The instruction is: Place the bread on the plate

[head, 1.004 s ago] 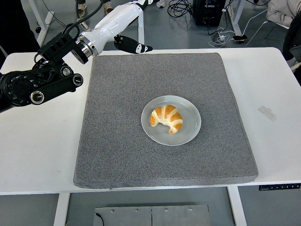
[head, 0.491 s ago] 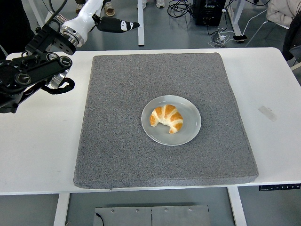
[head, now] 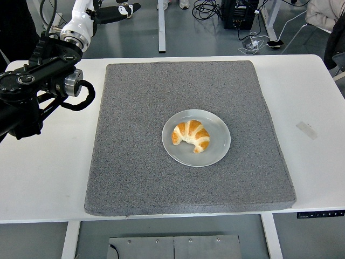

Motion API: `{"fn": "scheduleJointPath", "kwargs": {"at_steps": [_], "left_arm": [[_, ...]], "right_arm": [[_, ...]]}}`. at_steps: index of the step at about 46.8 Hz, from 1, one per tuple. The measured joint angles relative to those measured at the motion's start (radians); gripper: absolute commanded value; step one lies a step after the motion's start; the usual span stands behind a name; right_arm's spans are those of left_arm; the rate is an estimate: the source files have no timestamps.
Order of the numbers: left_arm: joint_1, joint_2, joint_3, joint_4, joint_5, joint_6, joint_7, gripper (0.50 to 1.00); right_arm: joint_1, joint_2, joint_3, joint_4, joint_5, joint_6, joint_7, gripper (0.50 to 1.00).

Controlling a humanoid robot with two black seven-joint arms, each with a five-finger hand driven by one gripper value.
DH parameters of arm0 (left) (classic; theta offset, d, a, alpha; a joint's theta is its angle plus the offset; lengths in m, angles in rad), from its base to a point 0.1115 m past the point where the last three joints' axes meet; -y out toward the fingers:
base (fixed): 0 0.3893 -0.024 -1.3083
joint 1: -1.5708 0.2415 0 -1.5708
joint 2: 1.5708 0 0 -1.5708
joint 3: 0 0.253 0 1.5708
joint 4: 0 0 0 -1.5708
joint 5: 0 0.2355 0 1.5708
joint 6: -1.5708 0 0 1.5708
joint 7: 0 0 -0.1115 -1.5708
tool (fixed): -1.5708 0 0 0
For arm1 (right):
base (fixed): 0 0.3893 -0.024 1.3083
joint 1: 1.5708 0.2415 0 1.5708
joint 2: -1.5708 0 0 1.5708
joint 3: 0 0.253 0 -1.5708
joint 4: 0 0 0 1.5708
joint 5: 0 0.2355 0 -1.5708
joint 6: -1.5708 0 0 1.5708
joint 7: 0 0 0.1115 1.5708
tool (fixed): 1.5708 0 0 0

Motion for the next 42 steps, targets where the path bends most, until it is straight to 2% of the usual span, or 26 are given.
{"fn": "scheduleJointPath", "kwargs": {"at_steps": [4,8,13,42], "left_arm": [[0.020,-0.048,-0.055,0.056,-0.005,-0.029,0.000,0.972],[0.037,-0.087,-0.117,0.117,-0.032,-0.086,0.002,0.972],[0.046,-0.107,-0.157,0.175,-0.081,-0.144,0.003,0.972],[0.058,-0.192,-0.284,0.378,-0.286,-0.357,0.001,0.972]], "right_arm": [[0.000,0.000,0.000,0.000,0.000,0.000,0.000,1.000],[0.000,0.000,0.000,0.000,0.000,0.000,0.000,1.000],[0.000,0.000,0.000,0.000,0.000,0.000,0.000,1.000],[0.000,0.000,0.001,-0.001,0.000,0.000,0.000,1.000]]}}
